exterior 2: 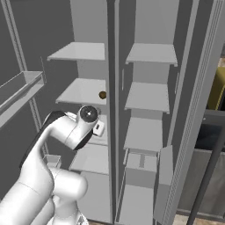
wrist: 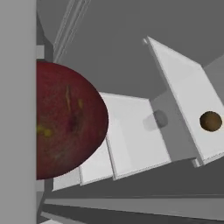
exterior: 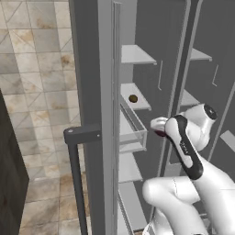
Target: Take the kiwi and potato from the fridge shelf and place them in the freezer drawer to begin freezing them.
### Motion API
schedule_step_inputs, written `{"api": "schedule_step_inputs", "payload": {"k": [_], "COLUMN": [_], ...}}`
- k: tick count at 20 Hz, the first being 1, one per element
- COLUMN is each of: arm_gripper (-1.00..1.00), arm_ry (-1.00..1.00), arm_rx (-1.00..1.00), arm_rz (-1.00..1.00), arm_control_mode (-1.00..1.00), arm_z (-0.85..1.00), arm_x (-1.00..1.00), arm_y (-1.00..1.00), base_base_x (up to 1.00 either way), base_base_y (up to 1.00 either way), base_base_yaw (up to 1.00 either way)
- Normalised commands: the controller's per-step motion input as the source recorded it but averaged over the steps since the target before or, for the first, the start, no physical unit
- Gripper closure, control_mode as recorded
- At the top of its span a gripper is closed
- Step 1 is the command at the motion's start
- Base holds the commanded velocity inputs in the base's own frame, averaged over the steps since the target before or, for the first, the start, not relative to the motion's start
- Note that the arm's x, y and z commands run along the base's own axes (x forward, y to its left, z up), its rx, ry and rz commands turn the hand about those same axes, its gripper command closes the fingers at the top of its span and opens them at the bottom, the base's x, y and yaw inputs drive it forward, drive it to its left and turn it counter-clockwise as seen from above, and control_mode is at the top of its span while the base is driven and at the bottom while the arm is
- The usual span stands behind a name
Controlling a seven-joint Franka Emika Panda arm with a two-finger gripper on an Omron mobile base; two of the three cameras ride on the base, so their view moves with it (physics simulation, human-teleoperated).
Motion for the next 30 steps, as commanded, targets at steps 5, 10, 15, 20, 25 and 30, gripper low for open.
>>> {"api": "schedule_step_inputs", "payload": {"k": [5, 10, 15, 20, 25, 30], "arm_gripper": [1.00, 1.00, 1.00, 1.00, 1.00, 1.00], "arm_ry": [0.14, 0.21, 0.03, 0.00, 0.00, 0.00], "arm_rx": [0.02, -0.01, -0.05, 0.00, 0.00, 0.00], "arm_rz": [-0.03, 0.00, 0.02, 0.00, 0.00, 0.00], "arm_control_mode": [-1.00, -1.00, 1.00, 1.00, 1.00, 1.00], "arm_z": [-0.14, -0.44, -0.28, 0.00, 0.00, 0.00], "arm_x": [-0.82, -0.12, -0.25, 0.00, 0.00, 0.00], "arm_y": [-0.10, 0.07, 0.32, 0.00, 0.00, 0.00], "base_base_x": [0.00, 0.00, -0.13, -0.92, -0.91, -0.31], "base_base_y": [0.00, 0.00, 0.05, 0.08, 0.00, 0.00], "base_base_yaw": [0.00, 0.00, 0.00, -0.06, -0.10, -0.19]}}
